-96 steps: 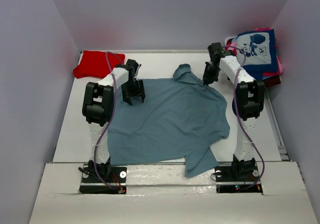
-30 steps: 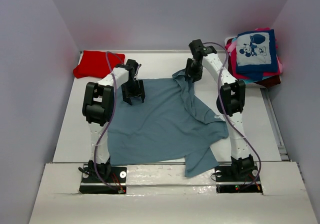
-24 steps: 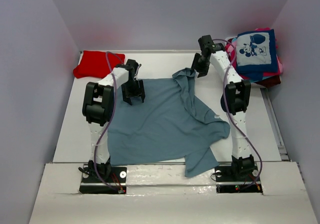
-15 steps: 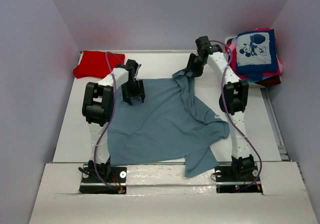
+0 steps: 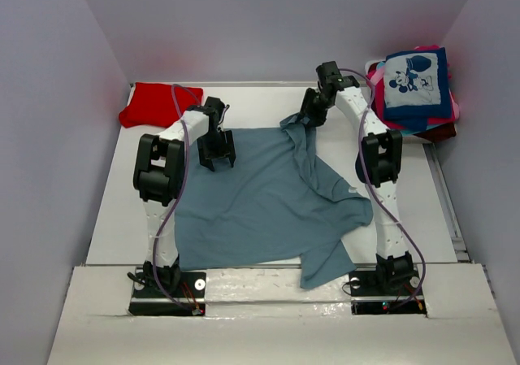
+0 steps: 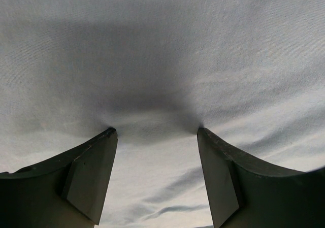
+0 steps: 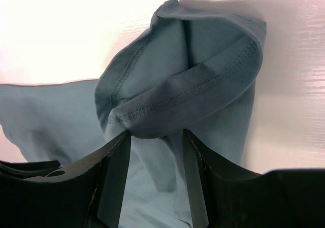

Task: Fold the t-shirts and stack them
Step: Flatten out the tshirt

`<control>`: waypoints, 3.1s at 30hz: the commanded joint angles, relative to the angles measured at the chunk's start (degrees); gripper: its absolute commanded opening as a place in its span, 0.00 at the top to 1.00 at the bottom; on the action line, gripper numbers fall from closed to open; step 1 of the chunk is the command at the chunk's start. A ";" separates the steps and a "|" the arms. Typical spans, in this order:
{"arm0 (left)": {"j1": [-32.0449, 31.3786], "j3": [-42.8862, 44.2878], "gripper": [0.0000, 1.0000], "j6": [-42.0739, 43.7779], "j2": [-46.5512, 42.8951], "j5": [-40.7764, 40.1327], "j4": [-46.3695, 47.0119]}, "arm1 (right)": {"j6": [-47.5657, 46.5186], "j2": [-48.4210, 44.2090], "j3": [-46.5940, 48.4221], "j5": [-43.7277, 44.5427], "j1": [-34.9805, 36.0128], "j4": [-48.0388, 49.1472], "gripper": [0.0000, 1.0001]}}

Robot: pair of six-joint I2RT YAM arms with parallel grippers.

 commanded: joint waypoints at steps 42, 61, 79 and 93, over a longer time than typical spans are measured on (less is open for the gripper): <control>-0.16 -3.24 0.23 1.00 -0.93 0.91 0.22 | 2.20 -1.34 5.65 1.21 -4.81 12.94 0.88; -0.16 -3.67 0.23 0.91 -1.28 1.96 0.66 | -8.69 -2.04 11.62 5.17 -7.27 7.14 0.89; -0.16 -4.82 0.23 0.74 -2.60 2.58 1.18 | -15.98 -7.23 10.13 19.74 -7.27 11.18 0.91; -0.16 -5.61 0.23 0.82 -3.21 3.10 1.45 | -18.19 -7.32 9.43 15.63 -7.27 15.67 0.58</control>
